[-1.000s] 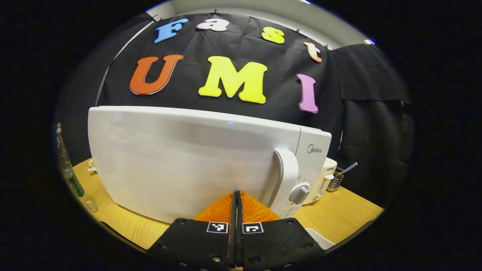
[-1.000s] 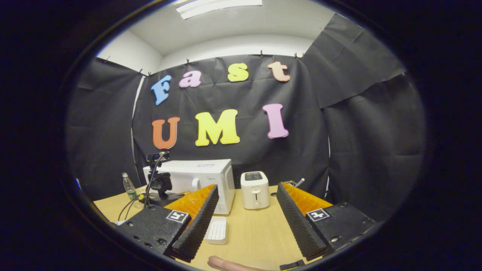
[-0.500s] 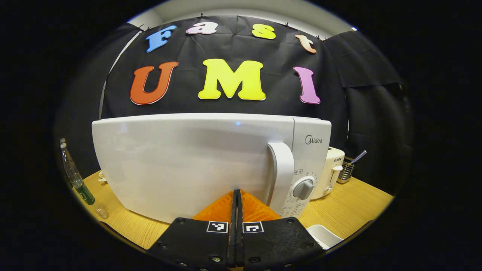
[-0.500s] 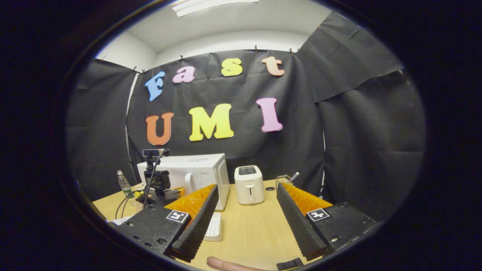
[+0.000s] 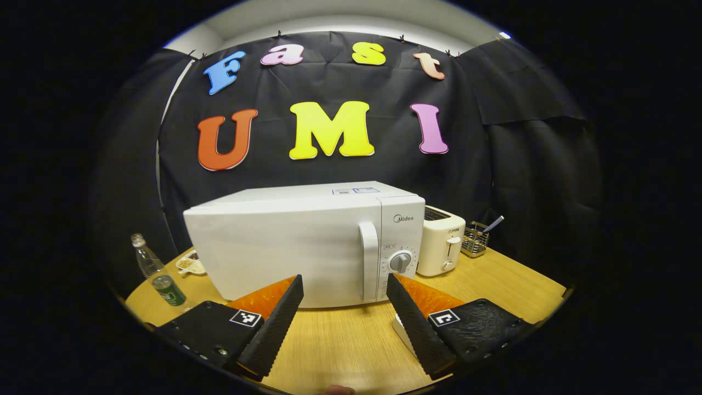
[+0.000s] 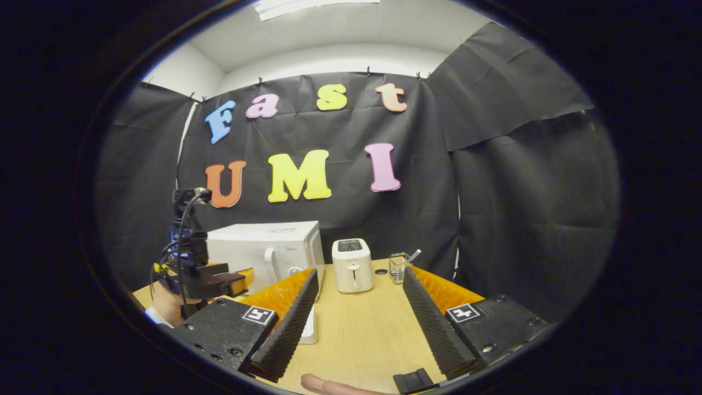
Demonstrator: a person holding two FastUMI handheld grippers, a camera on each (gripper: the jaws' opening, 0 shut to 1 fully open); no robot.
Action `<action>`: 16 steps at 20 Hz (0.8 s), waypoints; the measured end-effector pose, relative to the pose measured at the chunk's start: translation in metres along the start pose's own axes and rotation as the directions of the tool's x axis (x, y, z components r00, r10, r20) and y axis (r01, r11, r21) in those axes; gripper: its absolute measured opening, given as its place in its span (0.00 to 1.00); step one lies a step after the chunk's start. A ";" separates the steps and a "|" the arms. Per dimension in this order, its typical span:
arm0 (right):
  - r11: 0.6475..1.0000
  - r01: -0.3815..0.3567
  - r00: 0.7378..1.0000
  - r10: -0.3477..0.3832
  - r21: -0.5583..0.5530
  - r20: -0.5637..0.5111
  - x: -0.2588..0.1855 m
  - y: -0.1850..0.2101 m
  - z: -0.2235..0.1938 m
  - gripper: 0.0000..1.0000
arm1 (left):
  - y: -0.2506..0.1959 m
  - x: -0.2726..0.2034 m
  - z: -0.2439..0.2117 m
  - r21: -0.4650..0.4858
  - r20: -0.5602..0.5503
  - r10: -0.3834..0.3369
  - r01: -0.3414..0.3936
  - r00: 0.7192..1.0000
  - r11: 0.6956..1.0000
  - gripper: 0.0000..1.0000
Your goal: Open the microwave oven with the left hand, put the food in, and close the microwave oven.
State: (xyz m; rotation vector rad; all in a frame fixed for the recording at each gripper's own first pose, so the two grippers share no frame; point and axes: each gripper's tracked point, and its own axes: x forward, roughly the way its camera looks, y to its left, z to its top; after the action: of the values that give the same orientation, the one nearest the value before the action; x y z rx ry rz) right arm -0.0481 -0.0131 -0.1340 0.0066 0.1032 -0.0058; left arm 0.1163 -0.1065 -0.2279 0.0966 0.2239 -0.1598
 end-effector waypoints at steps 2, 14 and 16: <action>1.000 0.001 1.000 0.000 -0.001 0.012 -0.008 0.003 0.010 0.99 | -0.002 -0.034 0.010 -0.003 0.001 -0.002 0.002 1.000 1.000 0.95; 0.999 0.007 0.998 -0.005 -0.036 0.058 -0.037 0.016 0.061 0.99 | 0.037 -0.178 0.098 -0.056 0.131 0.082 -0.075 0.988 0.996 0.95; 0.999 0.013 0.997 -0.009 -0.052 0.073 -0.045 0.015 0.070 0.99 | 0.062 -0.199 0.112 -0.084 0.149 0.165 -0.154 0.975 0.985 0.95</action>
State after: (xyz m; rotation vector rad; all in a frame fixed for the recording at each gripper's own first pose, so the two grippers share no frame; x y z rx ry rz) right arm -0.0856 0.0018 -0.0596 -0.0469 0.0306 -0.0139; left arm -0.0405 -0.0290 -0.0688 0.0303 0.0651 0.0009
